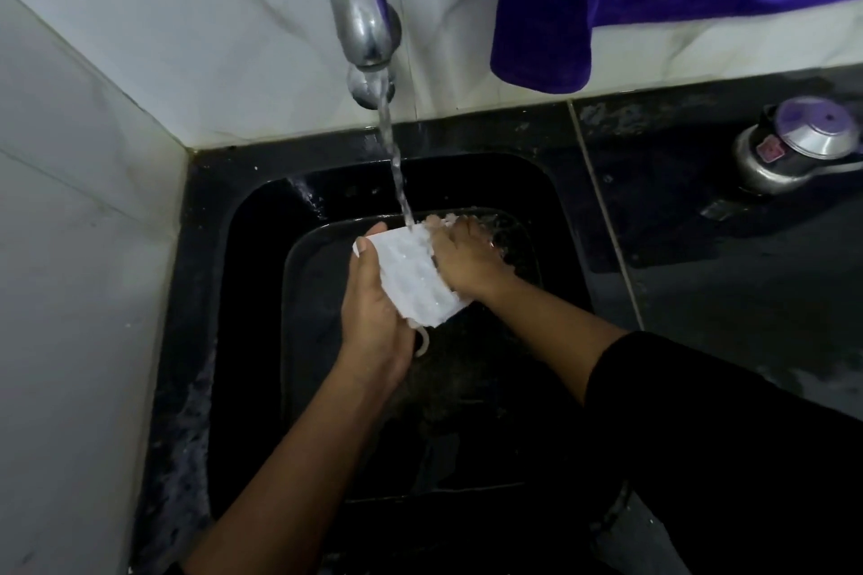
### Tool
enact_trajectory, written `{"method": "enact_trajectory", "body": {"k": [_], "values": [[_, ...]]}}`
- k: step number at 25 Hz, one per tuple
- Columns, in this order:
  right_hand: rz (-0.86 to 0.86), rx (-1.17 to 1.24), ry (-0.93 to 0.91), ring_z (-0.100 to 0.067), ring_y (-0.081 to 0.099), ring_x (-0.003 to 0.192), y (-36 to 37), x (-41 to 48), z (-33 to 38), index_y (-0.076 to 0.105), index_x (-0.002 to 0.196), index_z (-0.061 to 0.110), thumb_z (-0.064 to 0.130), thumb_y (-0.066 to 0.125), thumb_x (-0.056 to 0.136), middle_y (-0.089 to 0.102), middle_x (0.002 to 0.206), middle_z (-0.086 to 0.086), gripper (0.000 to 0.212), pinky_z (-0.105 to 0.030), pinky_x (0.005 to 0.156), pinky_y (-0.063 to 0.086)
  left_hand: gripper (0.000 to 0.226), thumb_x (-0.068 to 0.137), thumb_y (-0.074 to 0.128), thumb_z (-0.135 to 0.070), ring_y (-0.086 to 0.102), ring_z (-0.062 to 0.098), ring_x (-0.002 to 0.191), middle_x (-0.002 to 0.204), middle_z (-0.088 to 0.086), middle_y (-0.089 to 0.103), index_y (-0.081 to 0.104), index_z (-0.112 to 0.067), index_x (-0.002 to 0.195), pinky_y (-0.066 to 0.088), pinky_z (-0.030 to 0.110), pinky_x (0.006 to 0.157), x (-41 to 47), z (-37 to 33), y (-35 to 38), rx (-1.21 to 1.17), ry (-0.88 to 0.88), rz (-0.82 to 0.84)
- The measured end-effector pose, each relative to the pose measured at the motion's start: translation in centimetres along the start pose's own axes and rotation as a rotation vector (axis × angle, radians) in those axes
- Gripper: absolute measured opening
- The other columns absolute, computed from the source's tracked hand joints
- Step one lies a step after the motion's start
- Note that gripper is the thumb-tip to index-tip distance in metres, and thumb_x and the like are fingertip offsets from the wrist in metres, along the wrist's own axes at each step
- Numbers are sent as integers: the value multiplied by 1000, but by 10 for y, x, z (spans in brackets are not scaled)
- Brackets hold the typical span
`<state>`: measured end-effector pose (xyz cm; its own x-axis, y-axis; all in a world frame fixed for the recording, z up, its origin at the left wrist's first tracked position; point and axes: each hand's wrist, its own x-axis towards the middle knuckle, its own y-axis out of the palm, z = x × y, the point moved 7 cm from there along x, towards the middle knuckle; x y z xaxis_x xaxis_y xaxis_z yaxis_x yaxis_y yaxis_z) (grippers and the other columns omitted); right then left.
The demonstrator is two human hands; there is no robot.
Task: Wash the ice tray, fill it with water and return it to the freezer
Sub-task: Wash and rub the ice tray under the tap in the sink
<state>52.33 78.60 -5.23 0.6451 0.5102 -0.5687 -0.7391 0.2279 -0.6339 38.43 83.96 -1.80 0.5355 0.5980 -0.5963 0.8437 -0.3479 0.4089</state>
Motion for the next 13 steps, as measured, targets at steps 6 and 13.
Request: {"method": "enact_trajectory", "body": {"k": [6, 13], "values": [[43, 58, -208, -32, 3, 160, 16, -11, 18, 16, 165, 9, 49, 30, 110, 4, 173, -18, 69, -46, 128, 7, 45, 108, 44, -49, 72, 29, 117, 133, 11, 72, 58, -24, 143, 58, 49, 101, 6, -9, -1, 14, 31, -43], [87, -70, -340, -32, 2, 160, 34, -28, 38, 9, 166, 12, 46, 35, 110, 2, 173, -15, 71, -47, 129, 7, 42, 110, 44, -45, 75, 23, 108, 128, 10, 74, 60, -21, 141, 62, 39, 88, 9, -11, -2, -1, 49, -75]]}}
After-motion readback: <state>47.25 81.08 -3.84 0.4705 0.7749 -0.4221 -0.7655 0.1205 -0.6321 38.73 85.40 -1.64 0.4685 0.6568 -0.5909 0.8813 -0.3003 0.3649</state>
